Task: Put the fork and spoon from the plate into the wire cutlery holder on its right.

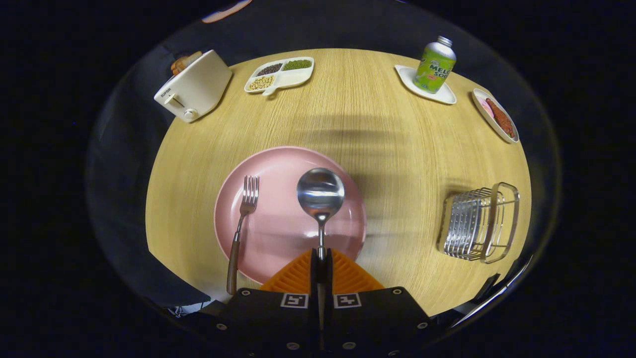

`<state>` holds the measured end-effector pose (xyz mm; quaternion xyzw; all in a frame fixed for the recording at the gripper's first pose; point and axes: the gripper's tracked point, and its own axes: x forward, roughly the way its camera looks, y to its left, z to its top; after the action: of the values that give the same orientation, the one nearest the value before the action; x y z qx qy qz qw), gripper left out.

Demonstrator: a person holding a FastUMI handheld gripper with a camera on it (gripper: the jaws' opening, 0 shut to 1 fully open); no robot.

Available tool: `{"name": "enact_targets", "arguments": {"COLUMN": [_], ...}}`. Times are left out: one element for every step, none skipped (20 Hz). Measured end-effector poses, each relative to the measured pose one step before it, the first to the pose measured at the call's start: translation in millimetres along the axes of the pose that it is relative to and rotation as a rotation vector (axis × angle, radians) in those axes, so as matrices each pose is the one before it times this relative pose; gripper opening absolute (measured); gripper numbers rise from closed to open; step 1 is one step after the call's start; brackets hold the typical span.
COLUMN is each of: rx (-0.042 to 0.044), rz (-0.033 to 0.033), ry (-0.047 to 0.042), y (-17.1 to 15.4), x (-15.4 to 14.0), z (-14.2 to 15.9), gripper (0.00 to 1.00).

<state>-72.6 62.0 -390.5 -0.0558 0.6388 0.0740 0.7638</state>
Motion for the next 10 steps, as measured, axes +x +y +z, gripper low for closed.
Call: {"name": "enact_targets", "arguments": {"rx": [0.00935,0.0115,0.00743,0.00912,0.01299,0.01259,0.00934,0.01467,0.0159,0.01962], "rz": [-0.0018,-0.00393,-0.00943,-0.00929,-0.00581,-0.01113,-0.01382,-0.01757,-0.01224,-0.01271], "ry": [-0.01141,-0.01197,-0.00914,-0.00856,-0.01047,-0.00782,-0.00681,-0.00723,-0.00107,-0.00193], "y": [-5.45,-6.64,-8.79,-8.46,-9.19,-10.4,-12.82,-12.67,-12.69,-11.79], "x": [-8.03,-7.27,-6.77,-6.02,-6.39,-5.79,-4.02,-3.95,-3.31,-1.68], "z": [-0.21,1.13,-1.05,-0.48,-1.06,-0.08,-0.78,-0.26,-1.14,0.04], "gripper": [0.04,0.04,0.04,0.04,0.04,0.04,0.04,0.04,0.04,0.04]}}
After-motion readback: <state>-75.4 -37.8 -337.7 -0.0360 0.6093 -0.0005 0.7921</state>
